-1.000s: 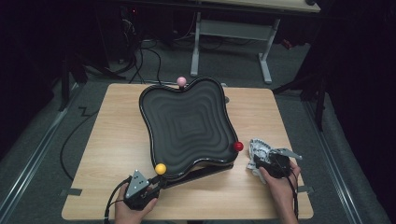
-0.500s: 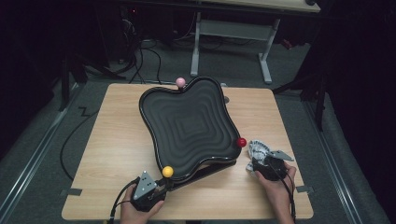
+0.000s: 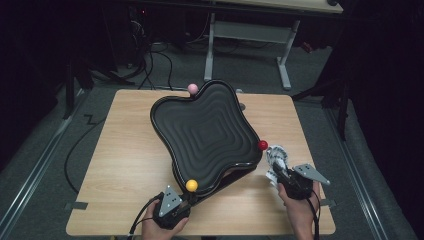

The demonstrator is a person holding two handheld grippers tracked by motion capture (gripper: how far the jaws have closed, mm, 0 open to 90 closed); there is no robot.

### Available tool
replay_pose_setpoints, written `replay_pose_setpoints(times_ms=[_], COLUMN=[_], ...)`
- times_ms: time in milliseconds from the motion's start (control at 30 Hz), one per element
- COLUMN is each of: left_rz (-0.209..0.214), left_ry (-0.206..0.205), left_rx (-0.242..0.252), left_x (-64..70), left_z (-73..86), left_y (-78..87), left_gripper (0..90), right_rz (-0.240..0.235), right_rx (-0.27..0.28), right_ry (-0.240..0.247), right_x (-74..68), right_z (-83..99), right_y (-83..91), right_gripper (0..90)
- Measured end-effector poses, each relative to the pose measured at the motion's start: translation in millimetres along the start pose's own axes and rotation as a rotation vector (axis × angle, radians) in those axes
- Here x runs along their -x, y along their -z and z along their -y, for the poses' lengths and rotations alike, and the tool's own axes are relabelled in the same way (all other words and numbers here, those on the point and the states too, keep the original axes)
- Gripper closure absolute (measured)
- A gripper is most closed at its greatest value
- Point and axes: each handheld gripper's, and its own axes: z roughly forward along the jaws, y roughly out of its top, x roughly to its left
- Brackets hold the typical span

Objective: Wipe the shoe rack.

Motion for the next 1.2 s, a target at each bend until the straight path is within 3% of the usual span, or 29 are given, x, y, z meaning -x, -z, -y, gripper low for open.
replay_pose_setpoints(times_ms=[133,300,533,900,1000,1200], left_rz=[-0.012,-0.019,-0.023,-0.02,-0.017,-0.015], left_ry=[-0.013,-0.006,-0.036,-0.043,-0.047,-0.045], left_rx=[0.004,0.006,-0.006,-0.009,-0.008,-0.011], left_x=[1.4,3.2,4.1,4.0,3.6,3.4], left_z=[0.2,0.1,-1.3,-1.7,-1.6,-2.1], left_y=[-0.2,-1.2,-1.6,-1.7,-1.7,-1.7], left_gripper=[73.7,73.7,74.6,75.0,74.9,74.9], right_rz=[-0.041,-0.106,-0.142,-0.302,-0.299,-0.202], right_rx=[0.044,0.069,0.065,0.029,0.037,0.044], right_ry=[0.07,0.107,0.131,0.209,0.216,0.165], right_x=[-23.2,-43.2,-67.4,-117.8,-117.2,-92.5], right_z=[-12.0,-18.2,-13.9,5.7,6.7,5.4], right_y=[7.1,3.9,-1.8,-2.3,-1.4,-2.0], right_gripper=[76.2,75.7,75.8,75.7,75.7,75.5])
